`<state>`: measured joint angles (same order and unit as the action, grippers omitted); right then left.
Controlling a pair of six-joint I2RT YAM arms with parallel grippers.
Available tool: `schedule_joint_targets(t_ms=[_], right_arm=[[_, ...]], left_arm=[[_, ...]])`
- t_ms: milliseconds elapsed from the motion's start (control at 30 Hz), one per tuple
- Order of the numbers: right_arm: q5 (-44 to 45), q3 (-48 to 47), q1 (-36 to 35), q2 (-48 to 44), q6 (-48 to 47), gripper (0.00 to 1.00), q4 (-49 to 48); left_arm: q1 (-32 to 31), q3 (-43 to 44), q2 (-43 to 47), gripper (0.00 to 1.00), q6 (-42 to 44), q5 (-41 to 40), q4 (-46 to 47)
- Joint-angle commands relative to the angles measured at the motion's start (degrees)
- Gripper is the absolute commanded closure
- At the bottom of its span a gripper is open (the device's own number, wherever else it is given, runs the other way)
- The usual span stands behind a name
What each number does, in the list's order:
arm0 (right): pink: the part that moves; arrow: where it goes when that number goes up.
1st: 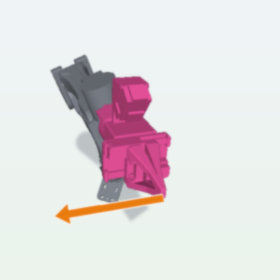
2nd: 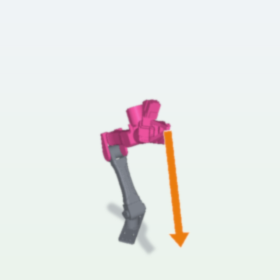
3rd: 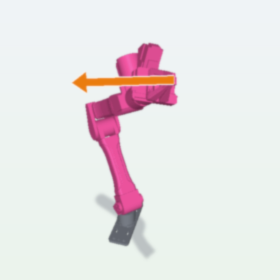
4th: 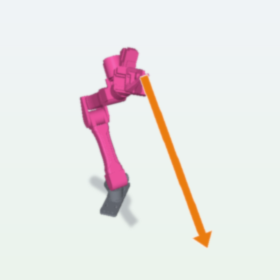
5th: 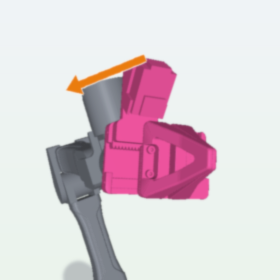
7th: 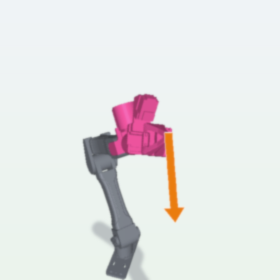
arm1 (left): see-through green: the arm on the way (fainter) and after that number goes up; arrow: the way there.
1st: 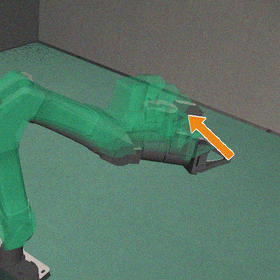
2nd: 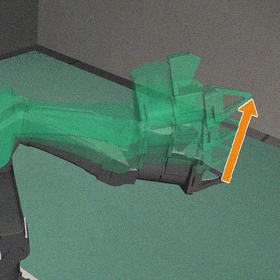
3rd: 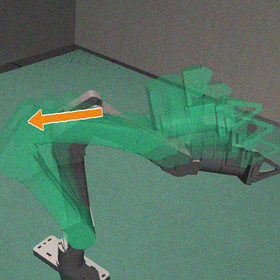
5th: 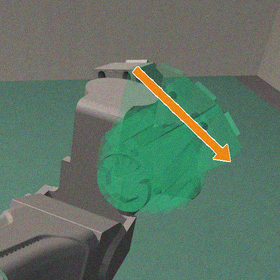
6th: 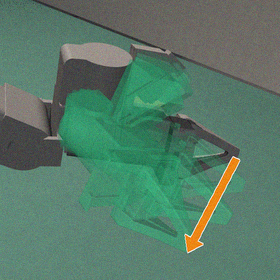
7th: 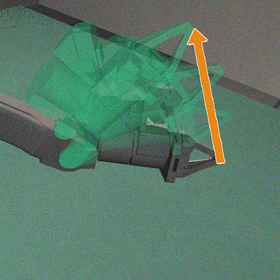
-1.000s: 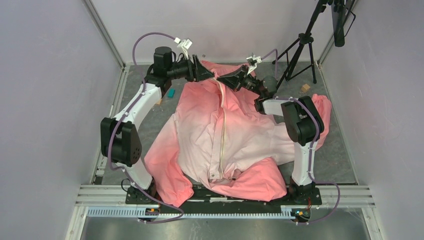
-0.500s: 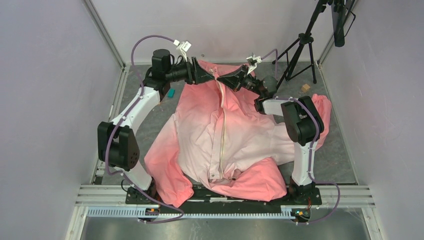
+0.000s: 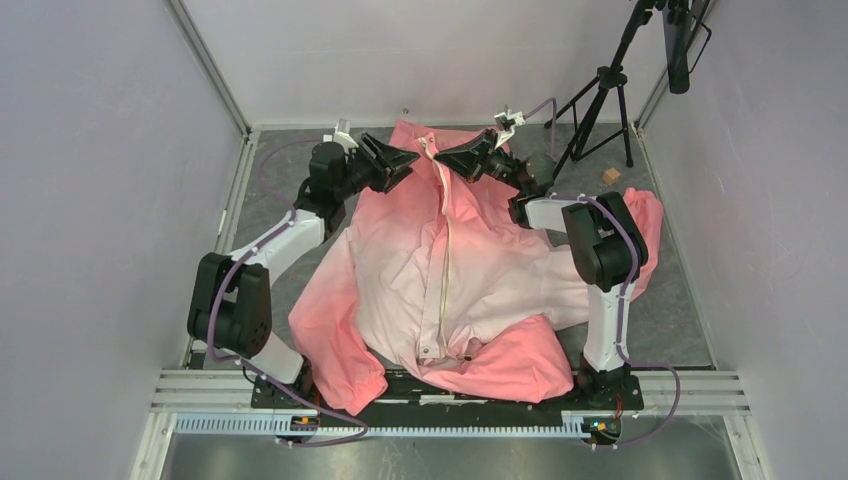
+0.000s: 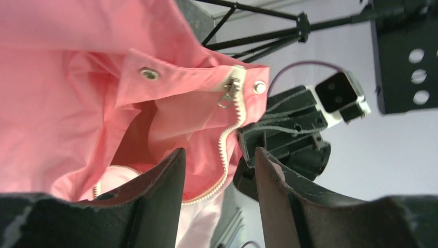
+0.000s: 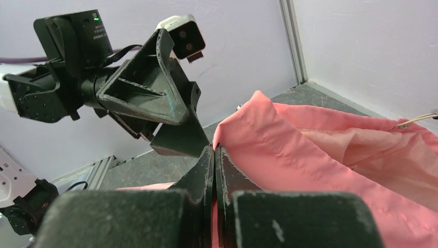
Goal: Zip up the jacket
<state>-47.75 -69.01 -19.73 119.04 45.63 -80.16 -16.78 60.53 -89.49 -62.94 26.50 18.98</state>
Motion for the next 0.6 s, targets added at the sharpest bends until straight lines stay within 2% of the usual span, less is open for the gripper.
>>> schedule_joint_targets(t_ms=[0,133,200,233,267,400,467,533,567], right_arm=[[0.46,-2.09,-0.44,-0.26,0.62,0.99,-5.01],[0.64,-1.96,-0.61,-0.32,0.25,0.99,-4.75],[0.47,-2.22,-0.70,-0.32,0.25,0.99,-4.53],[0.23,-2.39,-0.72,-0.25,0.05,0.99,-4.33],[0.05,-2.59,-0.75,-0.24,-0.13,0.99,-3.99],[-0.63,-2.45,-0.79,-0.62,-1.25,0.99,-3.06],[-0.90,-2.27,-0.78,-0.75,-1.58,0.99,-2.90],[-1.25,-2.32,-0.84,-0.58,-1.38,0.99,-3.39],[-1.42,-2.29,-0.86,-0.50,-1.27,0.99,-3.63]], left_arm=[[-2.04,-2.00,2.28,0.38,-16.77,-10.54,14.31],[-3.13,-6.35,0.11,0.43,-28.44,-15.04,22.26],[-3.12,-7.09,-1.09,0.42,-29.49,-15.50,26.05],[-2.80,-5.94,-1.16,0.40,-27.48,-14.80,24.60],[-2.60,-4.05,-0.85,0.38,-24.08,-13.83,22.17],[-1.62,3.58,2.44,0.30,-0.99,-11.00,8.32],[-1.26,8.11,3.10,0.28,13.79,-7.31,1.21],[-0.95,12.67,2.22,0.20,23.61,-4.48,-5.67],[-0.66,15.25,0.95,0.18,26.85,-0.63,-7.45]])
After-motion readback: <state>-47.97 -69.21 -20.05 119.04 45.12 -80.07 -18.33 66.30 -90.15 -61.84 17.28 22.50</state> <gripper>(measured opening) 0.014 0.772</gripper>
